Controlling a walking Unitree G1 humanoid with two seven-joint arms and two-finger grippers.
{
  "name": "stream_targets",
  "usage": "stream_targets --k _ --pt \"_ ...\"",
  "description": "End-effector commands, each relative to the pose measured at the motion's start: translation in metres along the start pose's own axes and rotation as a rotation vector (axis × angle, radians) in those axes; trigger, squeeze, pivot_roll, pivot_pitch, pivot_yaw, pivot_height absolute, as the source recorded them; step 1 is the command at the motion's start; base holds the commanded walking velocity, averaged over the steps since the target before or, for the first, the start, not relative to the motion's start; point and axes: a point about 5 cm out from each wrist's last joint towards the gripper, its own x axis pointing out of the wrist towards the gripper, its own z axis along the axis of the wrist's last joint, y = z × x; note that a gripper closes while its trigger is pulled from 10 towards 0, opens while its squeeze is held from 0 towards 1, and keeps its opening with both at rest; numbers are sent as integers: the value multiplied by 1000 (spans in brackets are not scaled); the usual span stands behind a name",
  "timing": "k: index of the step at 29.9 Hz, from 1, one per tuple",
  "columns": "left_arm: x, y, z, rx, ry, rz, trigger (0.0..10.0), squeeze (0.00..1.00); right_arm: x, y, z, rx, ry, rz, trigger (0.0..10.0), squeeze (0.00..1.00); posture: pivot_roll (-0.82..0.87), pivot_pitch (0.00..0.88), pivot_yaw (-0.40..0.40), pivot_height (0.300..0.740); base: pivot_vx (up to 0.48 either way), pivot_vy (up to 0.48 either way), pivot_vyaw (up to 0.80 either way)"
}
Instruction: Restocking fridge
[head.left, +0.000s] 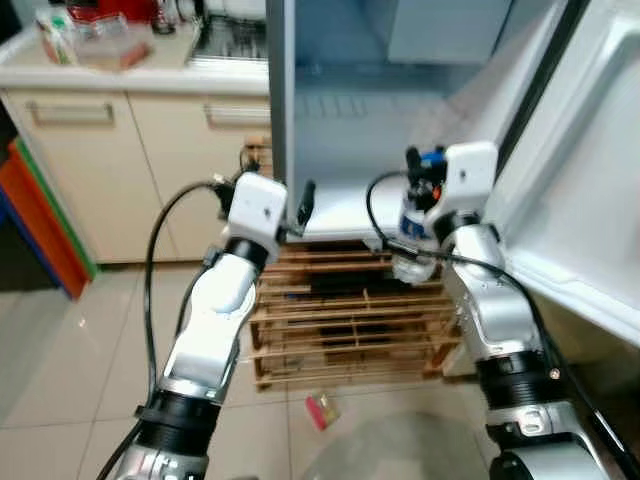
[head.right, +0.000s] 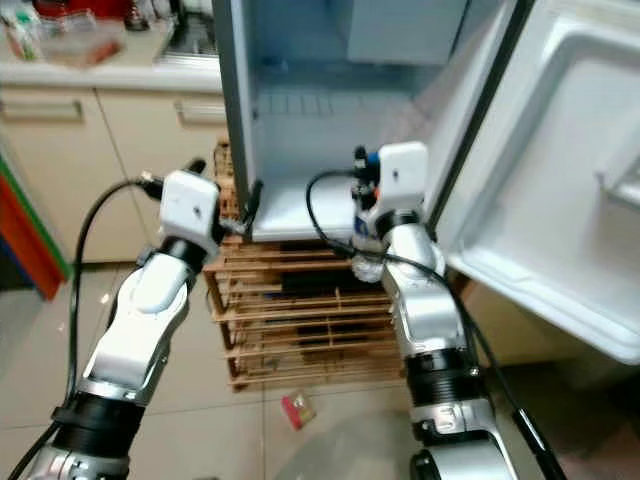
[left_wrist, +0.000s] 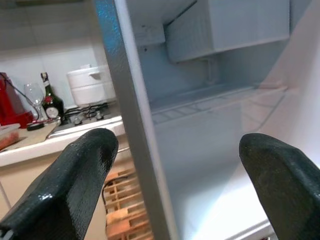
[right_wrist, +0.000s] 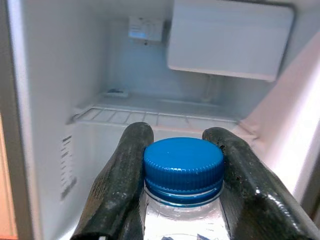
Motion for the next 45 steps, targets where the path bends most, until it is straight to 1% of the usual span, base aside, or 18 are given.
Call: stream_targets --k 1,6,8,12,18,22,25,26,28,31,34,37,39,40,41,42,43,45 --pt "1 -5 4 -13 -11 -13 10000 0 6 -1 6 -9 -19 -10 10000 0 59 0 -61 740 461 0 0" --pt "1 -6 3 -11 -9 -16 10000 0 12 9 7 -4 -25 14 10000 0 67 0 -65 740 461 0 0" --pt "1 -7 4 -9 -11 -16 10000 0 13 10 8 -5 -27 17 10000 0 68 0 -66 740 461 0 0" --pt "2 -9 9 34 -40 -35 10000 0 16 11 6 -9 -26 23 10000 0 74 0 -67 740 468 0 0" --pt "2 -10 9 6 -34 -32 10000 0 19 11 4 -12 -19 24 10000 0 75 0 -65 740 472 0 0" --pt "2 -12 13 -6 -44 -43 10000 0 21 13 3 -13 -17 26 10000 0 80 0 -67 740 0 0 0" --pt "0 -22 13 5 -47 -94 10000 0 23 15 0 -21 -13 33 10000 0 82 0 -68 740 0 0 0" --pt "0 -24 12 -8 -39 -108 10000 0 24 15 0 -24 -12 33 10000 0 83 0 -68 740 0 0 0" --pt "-1 -26 11 -6 -31 -115 10000 0 25 14 0 -27 -14 33 10000 0 88 0 -66 740 0 0 0" --pt "-3 -28 9 15 -19 -127 10000 0 28 13 1 -40 -23 27 10000 0 91 0 -66 740 0 0 0" --pt "-5 -28 0 58 18 -151 10000 0 35 8 4 -54 -28 11 10000 0 98 0 -62 740 0 0 0" --pt "-10 -29 -6 73 40 -165 10000 0 42 8 3 -71 -20 9 10000 0 108 0 -58 740 0 0 0" --pt "-20 -32 -13 92 41 -188 10000 0 49 9 3 -60 -4 2 10000 0 124 0 -55 740 0 0 0" --pt "-20 -32 -13 92 41 -188 10000 0 49 9 3 -60 -4 2 10000 0 124 0 -55 740 0 0 0" --pt "-29 -34 -16 114 34 -202 10000 0 56 10 8 -58 -13 -4 10000 0 136 8 -56 740 0 0 0" --pt "-37 -34 -18 121 28 -199 10000 0 61 12 14 -87 -36 -3 10000 0 148 22 -57 740 0 0 0" --pt "-37 -34 -18 121 28 -199 10000 0 61 12 14 -87 -36 -3 10000 0 148 22 -57 740 0 0 0" --pt "-43 -33 -17 130 19 -193 10000 0 64 15 20 -109 -69 1 10000 0 161 45 -62 740 0 0 0"
